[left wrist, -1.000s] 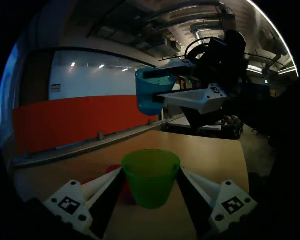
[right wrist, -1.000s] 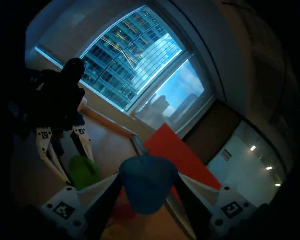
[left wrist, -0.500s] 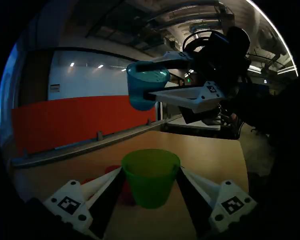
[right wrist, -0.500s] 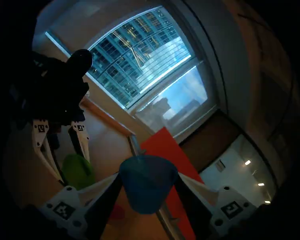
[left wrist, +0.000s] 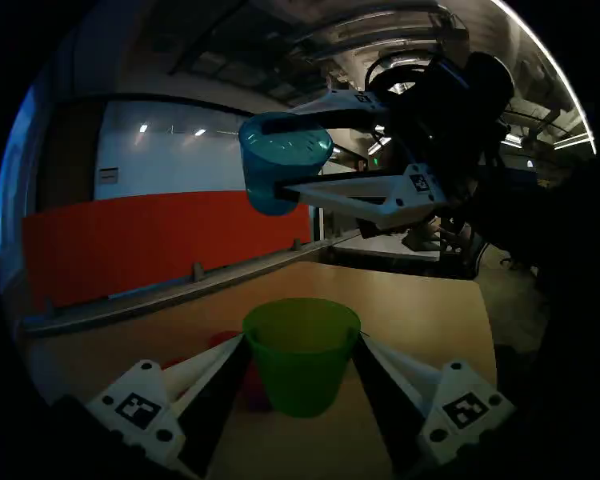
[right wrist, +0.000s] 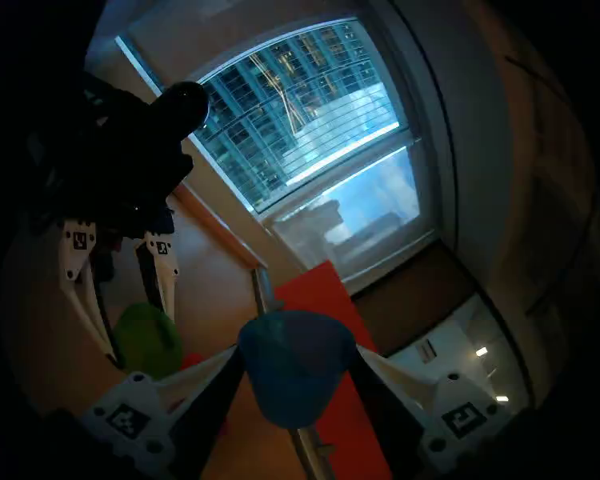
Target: Pour water
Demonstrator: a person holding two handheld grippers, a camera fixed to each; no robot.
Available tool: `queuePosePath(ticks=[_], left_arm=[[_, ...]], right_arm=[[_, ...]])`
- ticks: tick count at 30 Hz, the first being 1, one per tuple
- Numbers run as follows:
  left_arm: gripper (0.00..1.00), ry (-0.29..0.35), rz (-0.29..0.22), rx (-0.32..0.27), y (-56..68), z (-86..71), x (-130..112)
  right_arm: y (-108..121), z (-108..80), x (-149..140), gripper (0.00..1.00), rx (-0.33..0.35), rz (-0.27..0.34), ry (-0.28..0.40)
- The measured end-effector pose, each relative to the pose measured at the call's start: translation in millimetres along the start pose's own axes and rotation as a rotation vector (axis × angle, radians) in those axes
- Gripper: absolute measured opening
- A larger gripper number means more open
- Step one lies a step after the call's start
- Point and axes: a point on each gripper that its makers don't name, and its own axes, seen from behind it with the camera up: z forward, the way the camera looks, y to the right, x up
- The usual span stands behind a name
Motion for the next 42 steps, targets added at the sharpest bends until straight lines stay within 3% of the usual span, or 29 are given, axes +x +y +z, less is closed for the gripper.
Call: queuePosePath(ticks=[42], left_arm=[[0.86, -0.001, 0.004, -0.015, 0.1, 6.9, 4]], right_arm=[[16, 12.3, -3, 0.9, -0.033, -0.245, -0.023]])
